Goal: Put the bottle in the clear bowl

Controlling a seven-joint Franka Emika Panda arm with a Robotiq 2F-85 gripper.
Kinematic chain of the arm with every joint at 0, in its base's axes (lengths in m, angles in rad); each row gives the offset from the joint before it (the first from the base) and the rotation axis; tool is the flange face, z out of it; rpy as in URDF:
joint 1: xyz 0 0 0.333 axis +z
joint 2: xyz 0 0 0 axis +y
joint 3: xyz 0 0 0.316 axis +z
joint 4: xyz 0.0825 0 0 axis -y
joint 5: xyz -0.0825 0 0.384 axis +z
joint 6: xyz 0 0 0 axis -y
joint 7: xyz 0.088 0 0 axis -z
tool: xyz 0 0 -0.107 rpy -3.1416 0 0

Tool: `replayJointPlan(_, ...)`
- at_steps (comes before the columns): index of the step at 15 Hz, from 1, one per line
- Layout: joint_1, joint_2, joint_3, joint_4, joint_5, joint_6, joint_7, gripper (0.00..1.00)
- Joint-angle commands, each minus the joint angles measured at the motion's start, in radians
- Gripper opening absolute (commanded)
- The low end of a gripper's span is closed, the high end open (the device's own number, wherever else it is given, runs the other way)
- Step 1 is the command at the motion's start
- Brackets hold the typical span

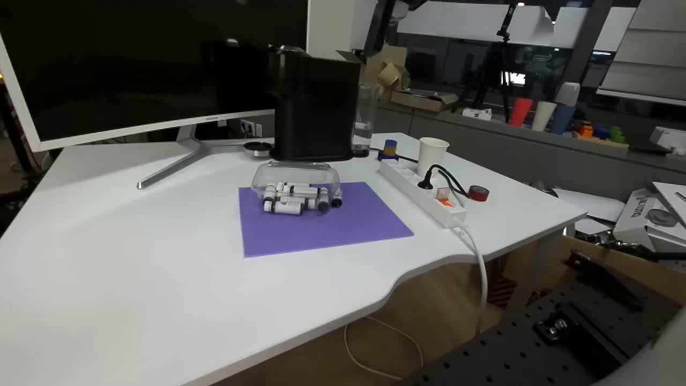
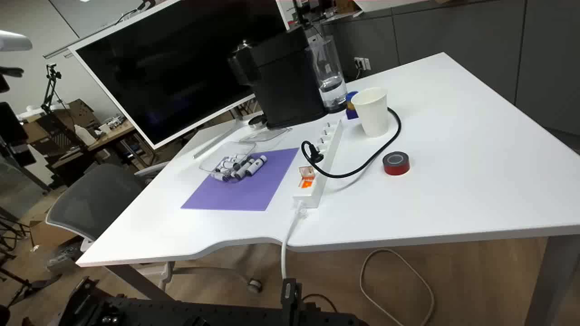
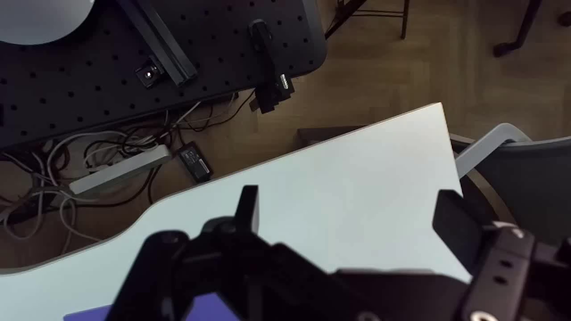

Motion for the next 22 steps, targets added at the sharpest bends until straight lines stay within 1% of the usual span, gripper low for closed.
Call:
replayJointPlan(1, -0.013, -0.001, 0.011, 0.002, 0.006, -0.006, -0.006, 1.0)
replayJointPlan(13, -0.013, -0.001, 0.011, 0.002, 0.006, -0.006, -0.006, 1.0)
replayJointPlan(15, -0.058, 0.012, 0.014, 0.005, -0.028, 0.044, 0.015, 1.0)
replayJointPlan(18, -0.14, 0.053, -0.01, 0.019, -0.098, 0.129, 0.008, 1.0)
replayJointPlan(20, -0.2, 0.106, -0.027, 0.039, -0.166, 0.173, 0.01, 1.0)
replayJointPlan(22, -0.247, 0.182, -0.051, 0.075, -0.234, 0.187, 0.0, 1.0)
